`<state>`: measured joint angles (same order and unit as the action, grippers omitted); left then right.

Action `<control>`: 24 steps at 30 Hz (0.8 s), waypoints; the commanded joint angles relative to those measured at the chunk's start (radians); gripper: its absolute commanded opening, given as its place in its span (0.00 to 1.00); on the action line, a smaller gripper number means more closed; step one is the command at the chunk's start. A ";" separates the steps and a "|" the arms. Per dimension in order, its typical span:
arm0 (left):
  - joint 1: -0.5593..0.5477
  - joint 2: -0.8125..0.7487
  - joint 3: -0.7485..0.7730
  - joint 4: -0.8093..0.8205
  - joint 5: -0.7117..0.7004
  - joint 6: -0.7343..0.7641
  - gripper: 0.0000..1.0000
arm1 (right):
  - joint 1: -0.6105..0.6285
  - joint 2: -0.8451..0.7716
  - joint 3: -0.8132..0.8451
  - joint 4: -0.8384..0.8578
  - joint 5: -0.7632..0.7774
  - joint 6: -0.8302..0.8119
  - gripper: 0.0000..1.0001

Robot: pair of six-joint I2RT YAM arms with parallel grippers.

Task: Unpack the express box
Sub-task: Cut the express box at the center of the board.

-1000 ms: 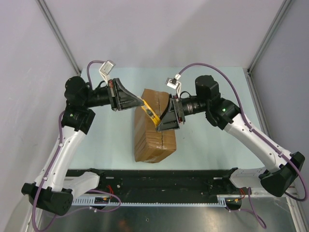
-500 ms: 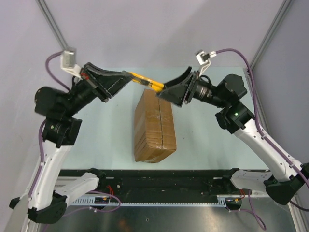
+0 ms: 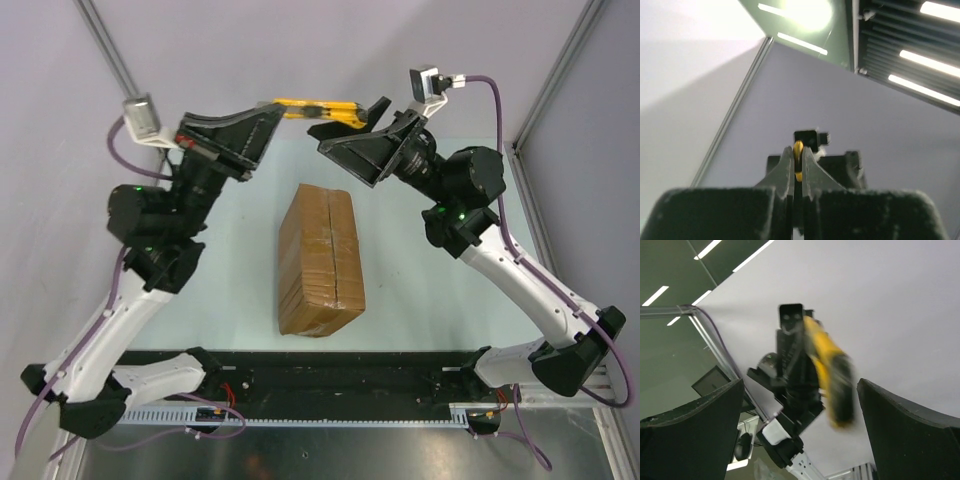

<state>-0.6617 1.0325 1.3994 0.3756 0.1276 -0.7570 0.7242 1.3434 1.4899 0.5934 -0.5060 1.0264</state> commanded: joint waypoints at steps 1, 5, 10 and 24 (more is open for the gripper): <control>-0.062 0.044 -0.023 0.108 -0.126 0.071 0.00 | 0.011 -0.012 0.058 0.057 0.044 -0.035 1.00; -0.064 0.044 -0.051 0.128 -0.120 0.047 0.00 | 0.011 -0.032 0.059 0.002 0.078 -0.069 0.99; -0.067 0.017 -0.128 0.170 -0.167 0.035 0.00 | 0.006 -0.026 0.063 -0.009 0.106 -0.069 0.96; -0.131 -0.017 -0.303 0.356 -0.347 0.074 0.00 | 0.032 0.030 0.093 -0.030 0.133 -0.071 0.71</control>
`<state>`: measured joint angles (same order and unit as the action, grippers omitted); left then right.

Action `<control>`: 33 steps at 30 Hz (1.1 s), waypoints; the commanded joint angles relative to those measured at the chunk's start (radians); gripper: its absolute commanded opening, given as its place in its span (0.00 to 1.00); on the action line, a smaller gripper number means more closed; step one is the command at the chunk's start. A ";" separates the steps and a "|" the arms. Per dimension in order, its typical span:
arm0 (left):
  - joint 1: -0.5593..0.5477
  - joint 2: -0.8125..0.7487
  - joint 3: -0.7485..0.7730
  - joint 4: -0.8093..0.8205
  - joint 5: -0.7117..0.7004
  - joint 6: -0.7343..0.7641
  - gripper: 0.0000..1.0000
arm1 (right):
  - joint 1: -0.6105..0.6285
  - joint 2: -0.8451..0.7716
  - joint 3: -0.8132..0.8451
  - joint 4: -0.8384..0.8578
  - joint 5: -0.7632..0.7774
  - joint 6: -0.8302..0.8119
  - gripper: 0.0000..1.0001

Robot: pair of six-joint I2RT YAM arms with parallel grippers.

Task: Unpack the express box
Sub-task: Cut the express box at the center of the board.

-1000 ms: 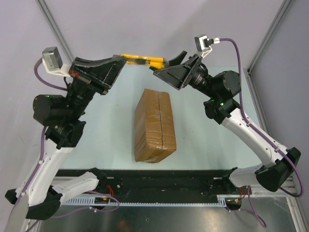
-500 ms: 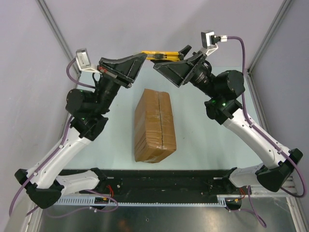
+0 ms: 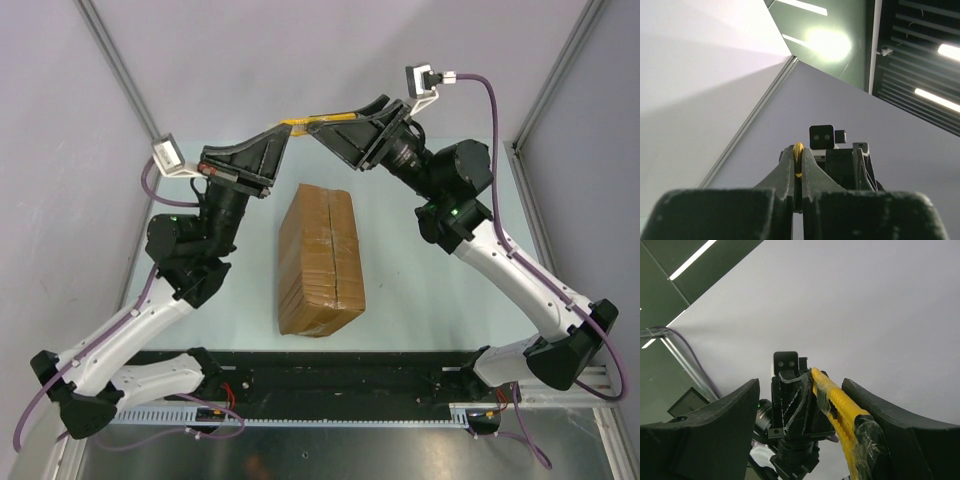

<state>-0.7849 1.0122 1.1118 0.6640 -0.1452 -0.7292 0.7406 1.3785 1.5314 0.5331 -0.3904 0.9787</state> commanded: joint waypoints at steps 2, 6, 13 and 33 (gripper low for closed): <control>-0.014 0.008 -0.020 0.083 -0.079 0.066 0.00 | 0.020 -0.002 0.053 0.019 0.019 -0.034 0.73; -0.039 0.005 -0.041 0.124 -0.096 0.114 0.00 | 0.026 -0.006 0.039 0.019 0.028 -0.041 0.74; -0.051 0.006 -0.079 0.189 -0.113 0.142 0.00 | 0.026 0.002 0.042 0.025 0.019 -0.022 0.61; -0.051 -0.034 -0.119 0.194 -0.068 0.187 0.20 | 0.017 -0.009 0.068 -0.059 -0.007 -0.038 0.00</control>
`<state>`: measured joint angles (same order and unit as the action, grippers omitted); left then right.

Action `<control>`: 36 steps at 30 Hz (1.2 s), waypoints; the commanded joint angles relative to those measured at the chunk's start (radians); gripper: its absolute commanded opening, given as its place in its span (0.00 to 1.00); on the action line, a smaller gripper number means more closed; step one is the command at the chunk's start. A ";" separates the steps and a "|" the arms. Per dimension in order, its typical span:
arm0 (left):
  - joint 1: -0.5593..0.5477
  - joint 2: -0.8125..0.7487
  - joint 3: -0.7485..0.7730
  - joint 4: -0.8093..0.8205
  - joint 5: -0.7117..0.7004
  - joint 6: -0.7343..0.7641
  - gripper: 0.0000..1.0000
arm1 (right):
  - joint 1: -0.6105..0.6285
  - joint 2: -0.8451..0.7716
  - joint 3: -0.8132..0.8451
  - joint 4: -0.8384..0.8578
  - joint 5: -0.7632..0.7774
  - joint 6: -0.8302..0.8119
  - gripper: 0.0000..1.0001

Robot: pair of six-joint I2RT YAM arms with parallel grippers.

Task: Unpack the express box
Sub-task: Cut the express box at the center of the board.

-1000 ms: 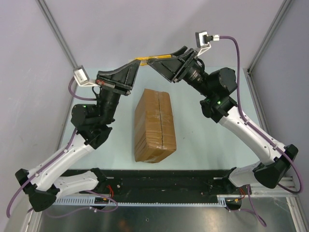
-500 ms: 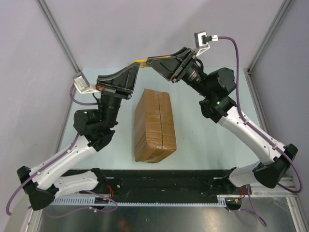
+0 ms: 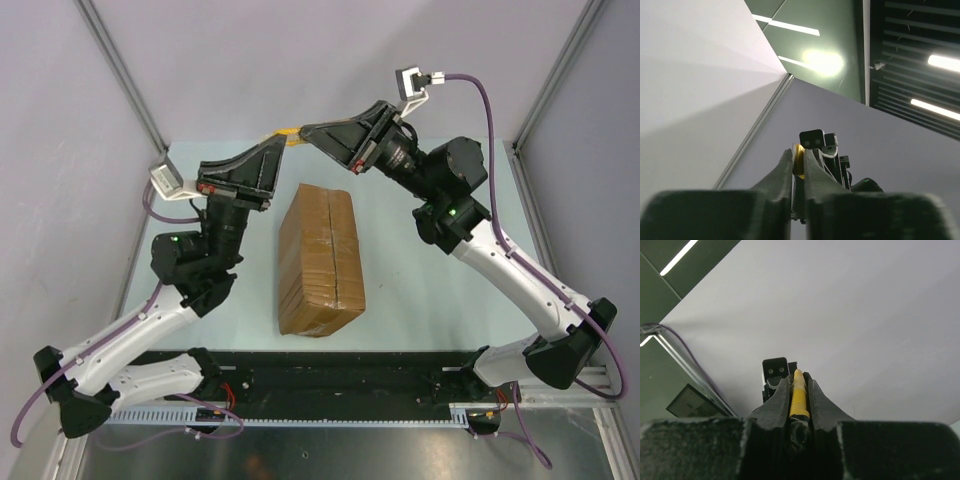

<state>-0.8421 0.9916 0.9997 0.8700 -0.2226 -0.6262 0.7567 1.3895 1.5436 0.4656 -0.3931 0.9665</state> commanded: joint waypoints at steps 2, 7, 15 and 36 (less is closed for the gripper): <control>0.005 -0.011 0.004 -0.014 0.070 0.106 0.40 | -0.003 -0.026 0.058 -0.008 -0.006 -0.035 0.00; 0.011 -0.027 0.017 -0.058 0.166 0.166 0.91 | -0.028 -0.046 0.049 -0.022 -0.029 -0.032 0.00; 0.208 -0.106 0.146 -0.460 0.596 0.143 1.00 | -0.097 -0.116 0.053 -0.249 -0.163 -0.117 0.00; 0.319 -0.056 0.146 -0.609 1.016 -0.102 0.99 | -0.102 -0.202 -0.031 -0.358 -0.414 -0.327 0.00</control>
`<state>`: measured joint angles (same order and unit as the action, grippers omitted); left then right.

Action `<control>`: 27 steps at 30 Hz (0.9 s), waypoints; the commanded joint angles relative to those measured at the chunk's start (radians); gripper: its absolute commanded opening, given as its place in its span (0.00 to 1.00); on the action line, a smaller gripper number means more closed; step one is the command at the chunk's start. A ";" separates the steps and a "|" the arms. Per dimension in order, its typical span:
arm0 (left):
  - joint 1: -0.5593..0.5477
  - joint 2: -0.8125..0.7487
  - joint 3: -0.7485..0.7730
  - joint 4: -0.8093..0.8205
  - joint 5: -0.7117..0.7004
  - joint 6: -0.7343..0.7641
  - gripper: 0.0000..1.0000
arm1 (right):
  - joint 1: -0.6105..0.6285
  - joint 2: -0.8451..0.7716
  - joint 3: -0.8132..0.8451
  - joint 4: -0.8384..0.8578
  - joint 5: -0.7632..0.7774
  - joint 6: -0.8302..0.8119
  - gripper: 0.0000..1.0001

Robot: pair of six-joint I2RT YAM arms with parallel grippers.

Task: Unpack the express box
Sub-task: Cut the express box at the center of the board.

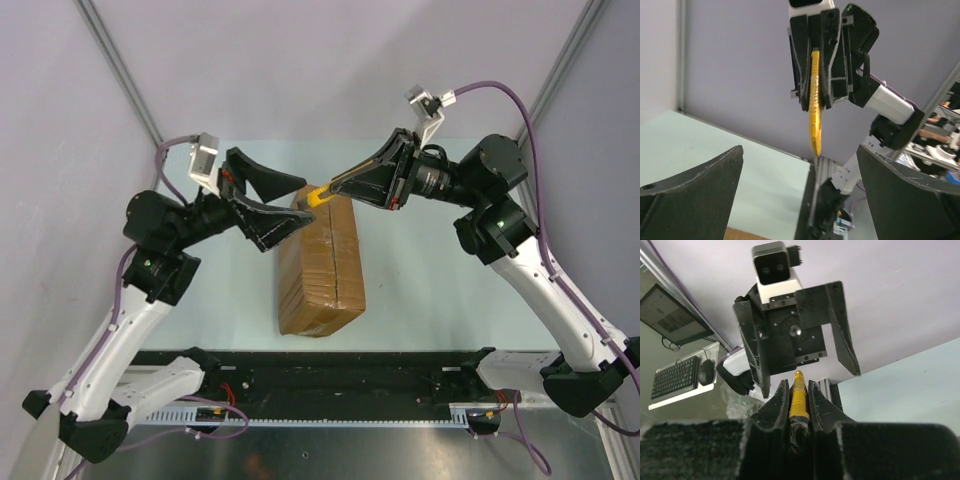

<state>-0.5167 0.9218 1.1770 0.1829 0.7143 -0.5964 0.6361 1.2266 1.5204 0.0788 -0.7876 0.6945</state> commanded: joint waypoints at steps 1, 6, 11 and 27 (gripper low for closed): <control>-0.014 0.015 -0.033 0.092 0.076 -0.141 0.98 | 0.031 -0.039 -0.006 0.030 -0.018 -0.064 0.00; -0.075 0.018 -0.039 0.115 0.014 -0.167 0.84 | 0.062 -0.038 -0.008 0.015 -0.004 -0.093 0.00; -0.078 0.014 -0.048 0.119 -0.013 -0.184 0.66 | 0.065 -0.044 -0.006 0.007 -0.022 -0.113 0.00; -0.082 0.018 -0.063 0.145 -0.013 -0.203 0.00 | 0.057 -0.050 0.001 -0.046 -0.050 -0.119 0.00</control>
<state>-0.6003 0.9379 1.1137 0.3080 0.7216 -0.7902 0.6937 1.1927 1.5032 0.0200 -0.7948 0.5499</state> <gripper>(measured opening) 0.045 0.155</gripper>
